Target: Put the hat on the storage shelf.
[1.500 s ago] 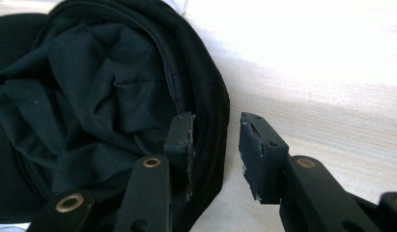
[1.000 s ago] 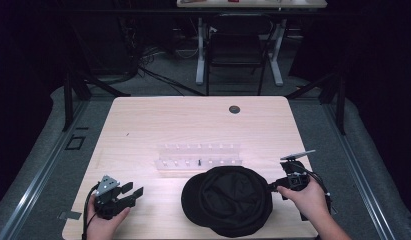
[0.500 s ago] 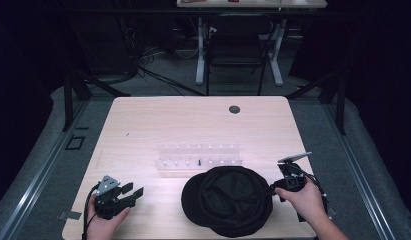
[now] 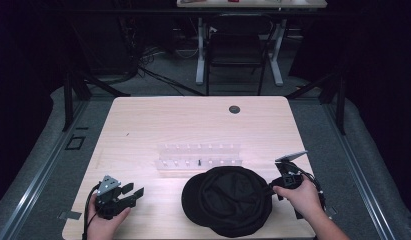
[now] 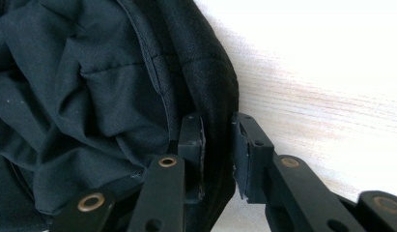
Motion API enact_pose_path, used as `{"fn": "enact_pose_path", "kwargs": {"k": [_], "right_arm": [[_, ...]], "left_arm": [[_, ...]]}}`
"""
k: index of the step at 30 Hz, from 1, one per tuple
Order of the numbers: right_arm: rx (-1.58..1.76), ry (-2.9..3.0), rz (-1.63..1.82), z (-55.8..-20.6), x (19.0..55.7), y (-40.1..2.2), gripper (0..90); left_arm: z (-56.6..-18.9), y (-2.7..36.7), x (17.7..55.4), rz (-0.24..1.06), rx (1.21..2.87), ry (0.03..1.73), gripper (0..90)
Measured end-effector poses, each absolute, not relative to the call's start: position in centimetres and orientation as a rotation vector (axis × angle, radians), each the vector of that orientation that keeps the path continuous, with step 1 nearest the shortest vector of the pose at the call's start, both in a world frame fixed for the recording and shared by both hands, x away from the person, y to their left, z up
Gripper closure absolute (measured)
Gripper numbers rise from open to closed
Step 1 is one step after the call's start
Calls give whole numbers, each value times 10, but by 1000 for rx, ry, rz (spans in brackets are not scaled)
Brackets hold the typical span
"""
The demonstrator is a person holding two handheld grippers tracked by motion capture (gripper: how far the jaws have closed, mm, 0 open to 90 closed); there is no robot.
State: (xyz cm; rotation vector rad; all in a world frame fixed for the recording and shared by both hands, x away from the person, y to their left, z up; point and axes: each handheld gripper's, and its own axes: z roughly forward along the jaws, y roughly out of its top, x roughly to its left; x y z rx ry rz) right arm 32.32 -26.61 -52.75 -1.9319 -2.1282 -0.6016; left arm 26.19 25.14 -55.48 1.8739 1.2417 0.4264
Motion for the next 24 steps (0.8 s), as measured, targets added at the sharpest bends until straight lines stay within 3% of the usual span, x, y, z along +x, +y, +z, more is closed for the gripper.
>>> {"fn": "enact_pose_path", "kwargs": {"k": [11,16,17,24], "right_arm": [[-1851,-2077,-581,-527,322,-269,866],[-1870,-2004,-662,-525,319,-271,878],[-1731,-2099,-556,-520,323,-280,879],[-1809,-1972,-706,-514,316,-278,881]], "left_arm": [[-555,252,262,427,1872,1242,513],[-555,252,262,424,1873,1245,513],[-555,252,262,424,1874,1245,514],[-556,251,262,429,1874,1244,513]]}}
